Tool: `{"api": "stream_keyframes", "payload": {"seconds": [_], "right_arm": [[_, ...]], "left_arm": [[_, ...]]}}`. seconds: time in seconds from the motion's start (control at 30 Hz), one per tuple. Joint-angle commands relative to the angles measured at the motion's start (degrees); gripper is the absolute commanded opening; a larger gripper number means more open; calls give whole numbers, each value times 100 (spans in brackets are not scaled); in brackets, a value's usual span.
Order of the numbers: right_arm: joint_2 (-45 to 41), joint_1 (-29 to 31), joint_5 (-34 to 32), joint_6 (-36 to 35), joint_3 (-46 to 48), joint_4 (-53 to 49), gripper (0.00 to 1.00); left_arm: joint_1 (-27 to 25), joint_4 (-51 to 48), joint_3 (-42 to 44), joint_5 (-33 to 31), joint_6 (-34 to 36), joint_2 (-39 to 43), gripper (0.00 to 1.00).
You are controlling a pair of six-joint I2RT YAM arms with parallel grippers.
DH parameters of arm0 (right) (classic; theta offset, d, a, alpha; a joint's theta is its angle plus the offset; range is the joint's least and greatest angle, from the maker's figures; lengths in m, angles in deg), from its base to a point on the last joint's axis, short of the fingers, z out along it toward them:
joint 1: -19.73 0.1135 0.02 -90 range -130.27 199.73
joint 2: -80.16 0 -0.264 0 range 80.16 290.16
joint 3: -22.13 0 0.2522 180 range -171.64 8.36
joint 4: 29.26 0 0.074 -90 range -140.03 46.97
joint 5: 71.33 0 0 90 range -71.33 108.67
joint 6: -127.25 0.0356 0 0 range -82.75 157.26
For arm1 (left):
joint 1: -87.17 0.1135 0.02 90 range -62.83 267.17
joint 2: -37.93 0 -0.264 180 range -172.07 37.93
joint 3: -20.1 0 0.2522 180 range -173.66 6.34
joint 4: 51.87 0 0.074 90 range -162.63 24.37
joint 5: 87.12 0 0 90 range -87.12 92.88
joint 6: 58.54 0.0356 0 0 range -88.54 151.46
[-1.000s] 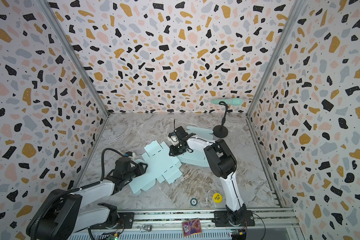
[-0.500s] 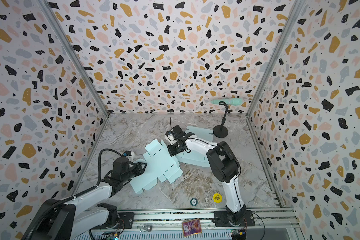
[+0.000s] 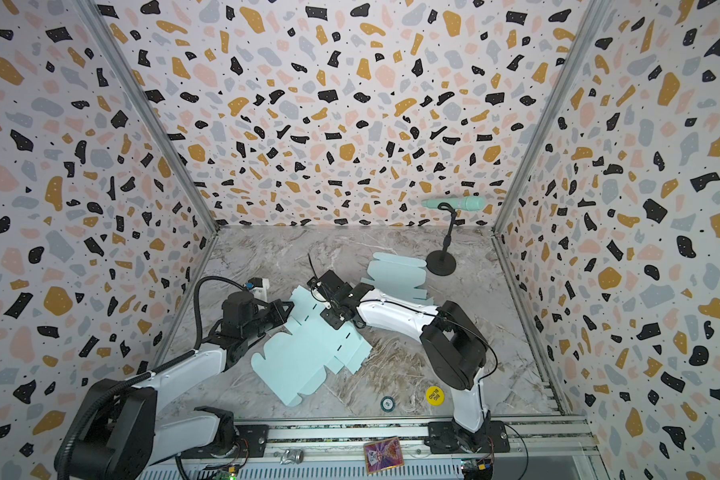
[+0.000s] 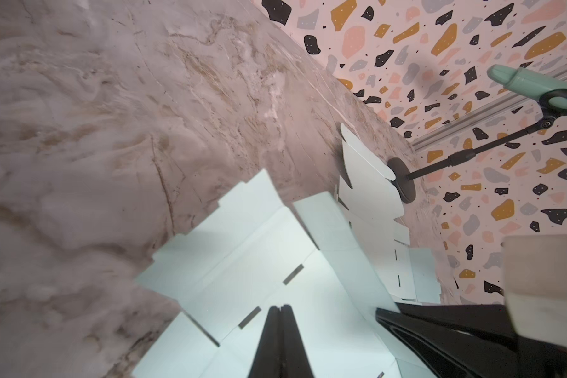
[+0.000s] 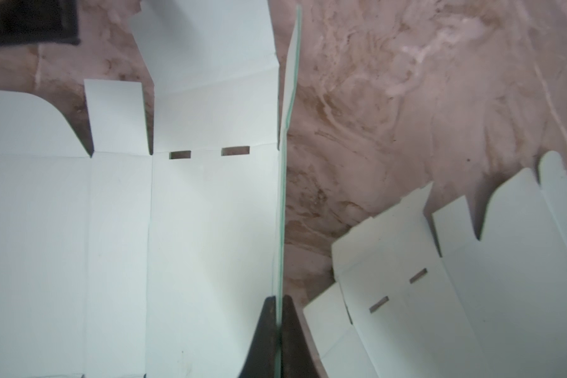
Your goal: Fold the paper box
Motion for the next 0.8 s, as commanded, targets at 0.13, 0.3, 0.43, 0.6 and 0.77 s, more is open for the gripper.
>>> {"api": "stream_keyframes", "payload": {"seconds": [0.13, 0.3, 0.43, 0.6, 0.77], "right_arm": [[-451, 51, -588, -792, 266, 689, 0], [-282, 308, -1531, -1306, 73, 582, 0], [7, 493, -2129, -1565, -121, 416, 0], [-19, 675, -2376, -1783, 22, 743, 0], [-201, 678, -2343, -2054, 351, 1105, 0]], "left_arm": [[109, 659, -528, 298, -113, -486, 0], [136, 743, -700, 328, -179, -585, 0], [141, 1004, -550, 553, -261, -595, 0], [171, 1021, -318, 500, -318, -281, 0], [453, 997, -318, 508, -536, -52, 0]]}}
